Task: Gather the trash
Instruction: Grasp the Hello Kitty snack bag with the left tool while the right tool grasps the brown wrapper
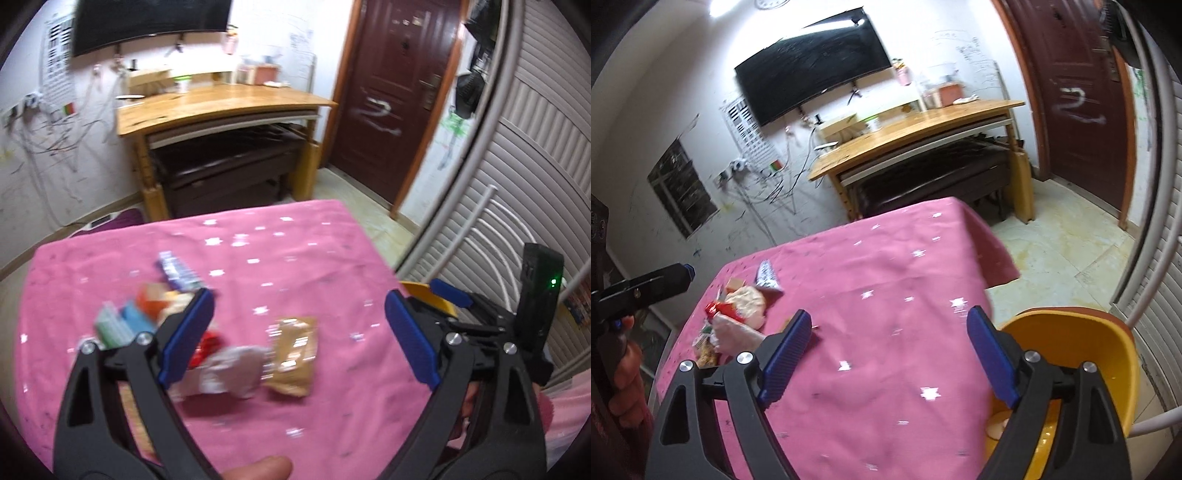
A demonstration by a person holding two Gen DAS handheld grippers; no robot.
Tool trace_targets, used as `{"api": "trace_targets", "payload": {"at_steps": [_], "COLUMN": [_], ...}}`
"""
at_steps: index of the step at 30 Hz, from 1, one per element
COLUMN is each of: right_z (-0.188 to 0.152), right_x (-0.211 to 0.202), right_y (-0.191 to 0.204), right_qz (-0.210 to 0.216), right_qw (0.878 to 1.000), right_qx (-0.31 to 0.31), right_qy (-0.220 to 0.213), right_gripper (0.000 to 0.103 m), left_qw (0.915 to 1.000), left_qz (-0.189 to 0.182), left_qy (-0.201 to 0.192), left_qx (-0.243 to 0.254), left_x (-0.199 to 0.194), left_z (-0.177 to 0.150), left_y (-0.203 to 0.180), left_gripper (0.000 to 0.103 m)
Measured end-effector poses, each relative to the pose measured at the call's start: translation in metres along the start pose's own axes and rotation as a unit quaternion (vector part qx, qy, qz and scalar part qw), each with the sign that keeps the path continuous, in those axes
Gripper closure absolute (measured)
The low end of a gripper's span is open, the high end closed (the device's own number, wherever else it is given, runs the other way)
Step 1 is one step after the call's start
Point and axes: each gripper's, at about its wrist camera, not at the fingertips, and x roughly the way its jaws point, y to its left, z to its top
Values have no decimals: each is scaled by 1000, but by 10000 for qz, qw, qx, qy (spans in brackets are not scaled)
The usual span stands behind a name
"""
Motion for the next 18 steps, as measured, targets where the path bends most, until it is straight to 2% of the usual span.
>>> {"api": "trace_targets", "payload": {"at_steps": [5,12,15,18], "right_z": [-8,-14,-15,-15], "right_x": [23,56,67,77], "right_y": [34,73,85,94], "right_qz": [108,181,147,-111], "right_qw": [9990,9954,9938,9920], "right_qx": [-292,-574,-646,-815], "right_qy": [311,743,889,955], "right_gripper": [22,22,22,22], "left_qw": [9987,9918,9892,9870], "left_qz": [474,1065,1247,1399], "left_qy": [-6,46,68,182], "left_qx": [-195,-700,-761,-767], "left_x": [-13,-26,-27,-22], "left_z": [-12,-36,-42,-51], "left_y": [53,128,146,161], "left_gripper": [10,10,10,10]}}
